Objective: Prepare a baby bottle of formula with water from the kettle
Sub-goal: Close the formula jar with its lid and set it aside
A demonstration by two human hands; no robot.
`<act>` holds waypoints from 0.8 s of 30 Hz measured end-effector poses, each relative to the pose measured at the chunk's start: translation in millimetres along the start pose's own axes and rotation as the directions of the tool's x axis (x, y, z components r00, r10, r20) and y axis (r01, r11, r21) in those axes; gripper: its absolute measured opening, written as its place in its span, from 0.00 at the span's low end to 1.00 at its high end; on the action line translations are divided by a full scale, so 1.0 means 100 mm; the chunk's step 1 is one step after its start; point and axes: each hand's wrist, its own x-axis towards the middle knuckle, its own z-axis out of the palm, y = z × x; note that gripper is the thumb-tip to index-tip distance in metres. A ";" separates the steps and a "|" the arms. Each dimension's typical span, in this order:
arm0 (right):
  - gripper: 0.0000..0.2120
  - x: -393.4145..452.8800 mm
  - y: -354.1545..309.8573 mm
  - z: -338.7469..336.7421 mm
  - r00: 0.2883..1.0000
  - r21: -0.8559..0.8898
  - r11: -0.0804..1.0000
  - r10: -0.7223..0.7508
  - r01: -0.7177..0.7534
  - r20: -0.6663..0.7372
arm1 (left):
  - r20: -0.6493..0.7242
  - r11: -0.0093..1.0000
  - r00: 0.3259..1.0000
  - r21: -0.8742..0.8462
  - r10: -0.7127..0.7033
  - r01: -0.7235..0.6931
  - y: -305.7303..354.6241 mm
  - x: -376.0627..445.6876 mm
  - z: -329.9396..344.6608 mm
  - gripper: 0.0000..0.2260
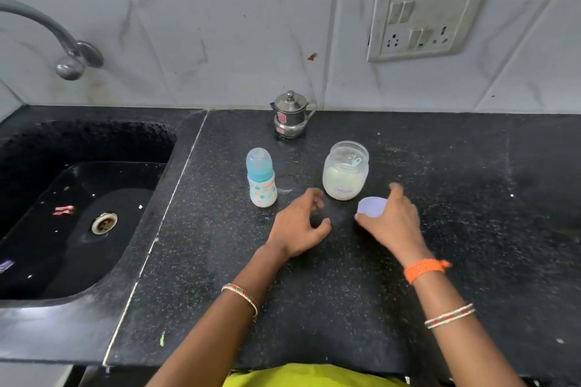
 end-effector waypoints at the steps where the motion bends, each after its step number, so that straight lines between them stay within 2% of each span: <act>1: 0.49 0.12 0.02 -0.12 1.000 -0.032 0.999 -0.006 0.007 0.020 | 0.029 1.000 1.000 -0.022 -0.004 0.004 0.03 0.06 0.00 0.27; 5: 0.49 0.50 -0.12 -0.45 0.980 -0.239 0.957 -0.131 0.165 0.151 | 0.002 0.996 1.000 -0.090 0.018 -0.018 0.21 0.36 0.04 0.42; 9: 0.52 0.69 -0.35 -0.57 0.933 -0.374 0.862 -0.263 0.341 0.246 | -0.064 0.971 0.998 -0.237 0.020 -0.034 0.31 0.54 0.14 0.46; 11: 0.55 0.76 -0.44 -0.62 0.911 -0.367 0.838 -0.329 0.403 0.249 | -0.107 0.959 0.994 -0.281 0.010 -0.040 0.30 0.57 0.19 0.43; 13: 0.58 0.83 -0.52 -0.68 0.884 -0.276 0.848 -0.389 0.453 0.260 | -0.144 0.962 0.989 -0.272 -0.026 -0.014 0.25 0.61 0.22 0.42; 15: 0.60 0.88 -0.62 -0.73 0.844 -0.135 0.860 -0.433 0.492 0.317 | -0.155 0.961 0.987 -0.278 -0.042 -0.003 0.20 0.64 0.25 0.41; 17: 0.60 0.92 -0.72 -0.74 0.793 -0.075 0.843 -0.467 0.533 0.392 | -0.153 0.953 0.986 -0.302 -0.065 0.016 0.18 0.68 0.27 0.41; 24: 0.56 1.04 -0.95 -0.67 0.659 -0.209 0.687 -0.494 0.696 0.568 | -0.135 0.900 0.975 -0.424 -0.174 0.102 0.16 0.81 0.34 0.42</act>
